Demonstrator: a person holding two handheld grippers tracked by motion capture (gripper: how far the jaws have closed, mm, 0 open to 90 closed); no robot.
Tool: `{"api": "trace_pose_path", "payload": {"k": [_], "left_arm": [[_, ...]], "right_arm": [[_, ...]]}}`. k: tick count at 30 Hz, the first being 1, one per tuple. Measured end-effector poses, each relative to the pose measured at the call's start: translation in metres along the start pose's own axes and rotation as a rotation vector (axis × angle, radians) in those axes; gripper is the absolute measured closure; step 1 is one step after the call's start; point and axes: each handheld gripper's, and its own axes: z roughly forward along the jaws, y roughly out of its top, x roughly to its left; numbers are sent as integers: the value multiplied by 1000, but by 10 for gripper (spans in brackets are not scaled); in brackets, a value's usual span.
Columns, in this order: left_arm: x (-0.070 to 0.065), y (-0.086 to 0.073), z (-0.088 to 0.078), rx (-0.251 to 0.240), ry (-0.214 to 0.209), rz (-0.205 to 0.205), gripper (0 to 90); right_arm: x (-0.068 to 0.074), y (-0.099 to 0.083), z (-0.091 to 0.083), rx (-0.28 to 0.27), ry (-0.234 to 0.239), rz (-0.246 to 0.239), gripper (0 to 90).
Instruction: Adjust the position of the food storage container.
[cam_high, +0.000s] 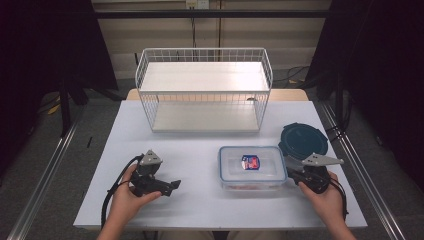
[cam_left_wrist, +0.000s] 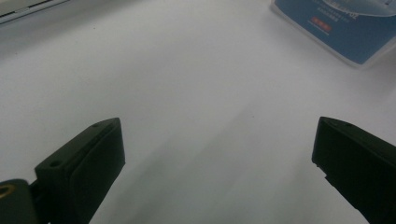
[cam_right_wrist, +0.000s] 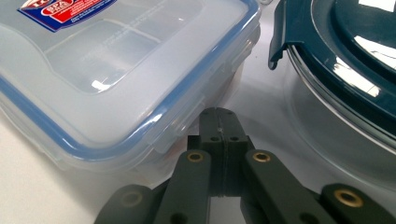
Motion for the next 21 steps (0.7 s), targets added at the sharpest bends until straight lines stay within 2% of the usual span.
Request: {"api": "trace_pose_path", "payload": {"k": [3, 5, 8, 13, 17, 21], "left_arm": [[0, 0, 0, -1, -2, -4, 24], [0, 0, -1, 3, 7, 0, 24], [0, 0, -1, 10, -2, 0, 24], [0, 0, -1, 12, -3, 2, 24], [0, -1, -1, 14, -7, 2, 24], [0, -1, -1, 13, -11, -3, 24]], "right_arm": [[2, 1, 2, -1, 1, 3, 900], [6, 3, 5, -3, 3, -14, 900], [17, 9, 12, 2, 10, -28, 900], [25, 16, 21, -1, 31, -20, 900], [36, 24, 30, 8, 19, -49, 900], [41, 28, 36, 8, 27, -39, 900]]}}
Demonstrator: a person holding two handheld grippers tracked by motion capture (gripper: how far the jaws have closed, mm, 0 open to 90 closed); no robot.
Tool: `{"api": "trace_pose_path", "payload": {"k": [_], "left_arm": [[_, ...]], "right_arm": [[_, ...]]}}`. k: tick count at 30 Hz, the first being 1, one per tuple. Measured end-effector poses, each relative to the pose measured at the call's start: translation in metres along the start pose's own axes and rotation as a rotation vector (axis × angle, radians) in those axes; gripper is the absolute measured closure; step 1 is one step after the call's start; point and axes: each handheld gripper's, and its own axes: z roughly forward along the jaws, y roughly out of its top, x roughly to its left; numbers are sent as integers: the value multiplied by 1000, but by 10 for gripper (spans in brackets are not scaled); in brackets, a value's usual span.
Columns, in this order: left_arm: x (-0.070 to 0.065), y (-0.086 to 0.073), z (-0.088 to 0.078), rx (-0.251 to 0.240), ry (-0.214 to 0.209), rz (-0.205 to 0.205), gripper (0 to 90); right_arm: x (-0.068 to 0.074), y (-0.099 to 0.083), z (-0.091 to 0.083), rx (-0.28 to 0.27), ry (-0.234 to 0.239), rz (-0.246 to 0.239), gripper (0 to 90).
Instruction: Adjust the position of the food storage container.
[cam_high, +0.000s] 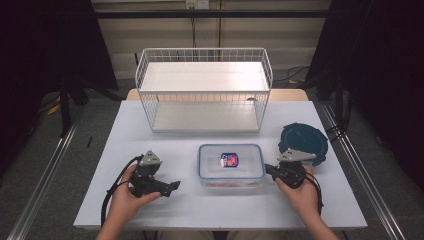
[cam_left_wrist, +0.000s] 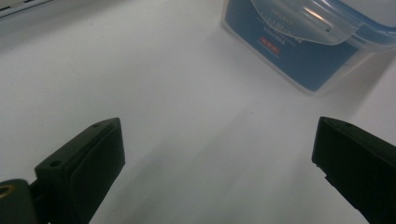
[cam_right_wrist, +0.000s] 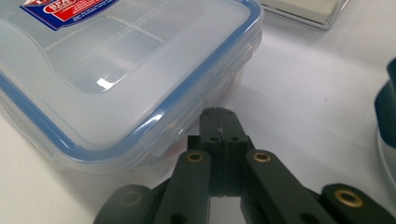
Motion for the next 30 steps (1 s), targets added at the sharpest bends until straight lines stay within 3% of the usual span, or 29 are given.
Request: {"api": "trace_pose_path", "payload": {"k": [13, 30], "left_arm": [[-1, 0, 0, 9, -4, 10, 24], [-2, 0, -1, 11, -10, 3, 24]], "right_arm": [[16, 11, 16, -3, 22, -21, 900], [24, 14, 23, -18, 37, -22, 879]]}}
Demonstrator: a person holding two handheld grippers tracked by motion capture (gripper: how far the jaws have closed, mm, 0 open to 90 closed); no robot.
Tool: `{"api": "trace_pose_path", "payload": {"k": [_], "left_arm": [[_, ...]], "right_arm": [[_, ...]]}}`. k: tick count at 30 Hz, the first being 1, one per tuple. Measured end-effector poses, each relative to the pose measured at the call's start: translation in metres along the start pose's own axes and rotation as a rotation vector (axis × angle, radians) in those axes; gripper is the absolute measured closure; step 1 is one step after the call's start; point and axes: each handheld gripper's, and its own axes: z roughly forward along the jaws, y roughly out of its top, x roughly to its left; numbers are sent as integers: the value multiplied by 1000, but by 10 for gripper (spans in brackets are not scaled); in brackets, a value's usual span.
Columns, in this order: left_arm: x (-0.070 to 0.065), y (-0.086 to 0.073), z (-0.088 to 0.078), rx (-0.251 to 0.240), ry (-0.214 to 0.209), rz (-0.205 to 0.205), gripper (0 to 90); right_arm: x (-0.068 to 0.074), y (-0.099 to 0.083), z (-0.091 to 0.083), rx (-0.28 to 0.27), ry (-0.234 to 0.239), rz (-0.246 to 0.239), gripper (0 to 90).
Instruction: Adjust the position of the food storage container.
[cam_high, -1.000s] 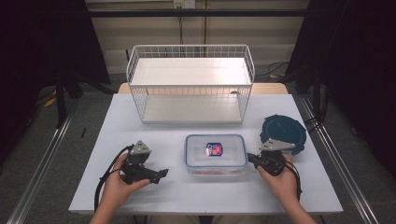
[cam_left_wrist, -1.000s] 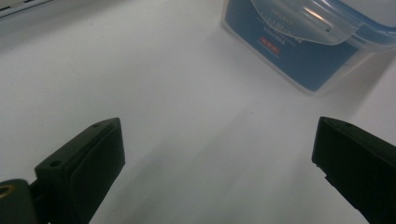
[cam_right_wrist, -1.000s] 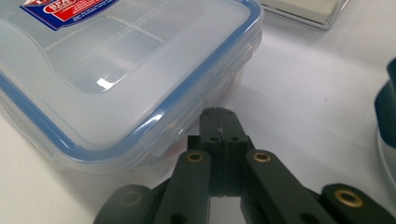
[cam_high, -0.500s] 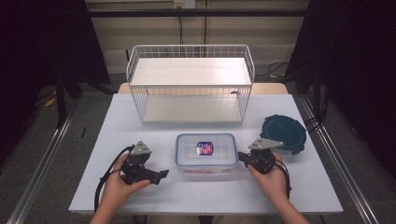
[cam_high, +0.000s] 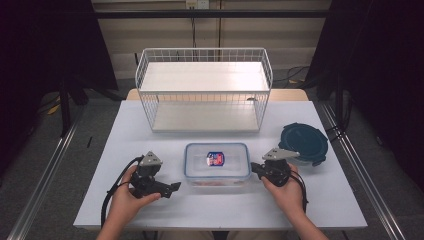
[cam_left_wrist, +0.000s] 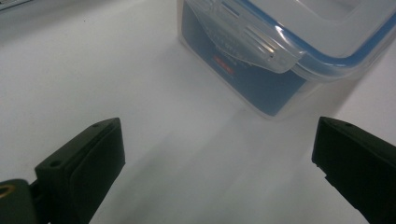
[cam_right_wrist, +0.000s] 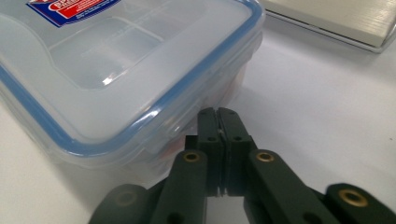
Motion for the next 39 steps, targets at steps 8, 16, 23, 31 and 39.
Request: {"api": "trace_pose_path", "payload": {"k": [8, 16, 23, 31, 39], "left_arm": [[0, -1, -3, -17, 0, -12, 24], [-2, -2, -6, -21, -9, -29, 28], [-1, 1, -9, -48, -27, -95, 28], [1, 8, -12, -90, -80, -188, 28], [0, 18, -6, -108, -104, -233, 28]], "right_arm": [[-3, -1, -4, -16, -24, 21, 789], [-11, 0, -20, -52, -37, 58, 648], [-15, 2, -25, -68, -47, 118, 429], [-17, 7, -29, -90, -29, 176, 279], [-15, 10, -23, -79, 16, 220, 202]]}}
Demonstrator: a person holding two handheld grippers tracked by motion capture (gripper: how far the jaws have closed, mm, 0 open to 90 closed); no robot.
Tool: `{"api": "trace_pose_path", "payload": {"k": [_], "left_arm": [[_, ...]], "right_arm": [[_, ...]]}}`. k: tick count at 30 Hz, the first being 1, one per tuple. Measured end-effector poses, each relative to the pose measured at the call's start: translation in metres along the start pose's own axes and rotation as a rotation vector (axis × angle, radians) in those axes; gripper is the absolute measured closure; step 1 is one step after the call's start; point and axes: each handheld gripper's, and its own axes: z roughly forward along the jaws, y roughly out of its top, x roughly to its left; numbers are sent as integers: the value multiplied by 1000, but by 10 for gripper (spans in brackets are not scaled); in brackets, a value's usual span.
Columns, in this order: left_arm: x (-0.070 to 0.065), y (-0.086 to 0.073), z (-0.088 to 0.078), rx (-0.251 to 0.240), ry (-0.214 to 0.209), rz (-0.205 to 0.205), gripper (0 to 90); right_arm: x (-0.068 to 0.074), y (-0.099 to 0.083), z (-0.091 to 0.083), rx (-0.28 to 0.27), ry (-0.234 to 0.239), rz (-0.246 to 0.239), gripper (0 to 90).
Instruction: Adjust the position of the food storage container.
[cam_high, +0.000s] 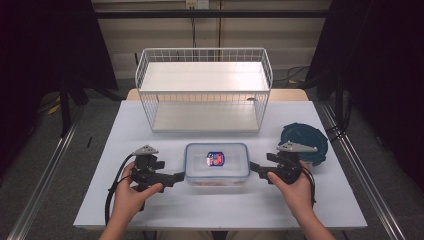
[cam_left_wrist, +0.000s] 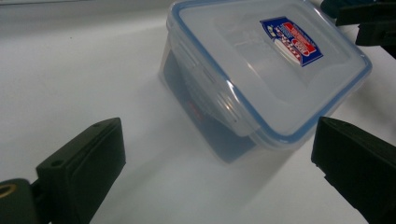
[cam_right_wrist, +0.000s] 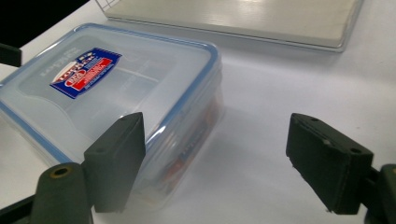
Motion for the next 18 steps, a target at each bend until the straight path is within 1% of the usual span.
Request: {"api": "trace_pose_path", "payload": {"k": [1, 2, 3, 4, 5, 6, 7, 8, 9, 10, 12, 14, 15, 17, 18], "left_arm": [[0, 0, 0, 0, 0, 0, 28], [-1, 1, 2, -2, -4, -11, 28], [-1, 2, 4, 1, -7, -21, 28], [-2, 4, 6, 0, -12, -31, 28], [-2, 4, 6, 0, -12, -31, 28], [-1, 7, 9, -8, -18, -42, 27], [-1, 7, 9, -8, -18, -42, 27], [0, 8, 11, -19, -34, -57, 25], [0, 8, 11, -19, -34, -57, 19], [1, 9, 13, -25, -40, -64, 19], [2, 10, 16, -27, -52, -73, 14], [2, 10, 18, -22, -55, -79, 14], [2, 11, 19, -16, -61, -81, 14], [3, 11, 22, -15, -60, -89, 14], [3, 11, 23, -12, -65, -91, 14]], "right_arm": [[0, 0, 0, 0, 0, 0, 202], [0, 1, 3, 3, 14, 10, 176], [0, 1, 3, 3, 14, 10, 176], [0, 1, 6, 13, 25, 33, 149], [0, 1, 6, 13, 25, 33, 149], [0, 1, 8, 18, 37, 50, 149], [0, 1, 10, 23, 43, 61, 144], [-1, 1, 11, 25, 50, 69, 138], [-1, 1, 11, 25, 50, 69, 138], [-1, 1, 13, 31, 60, 79, 138], [-1, 0, 17, 36, 86, 103, 118], [-1, 0, 18, 39, 92, 109, 114], [-2, -1, 19, 41, 102, 132, 112], [-3, -1, 20, 43, 105, 148, 97], [-5, -3, 22, 42, 115, 170, 82]]}}
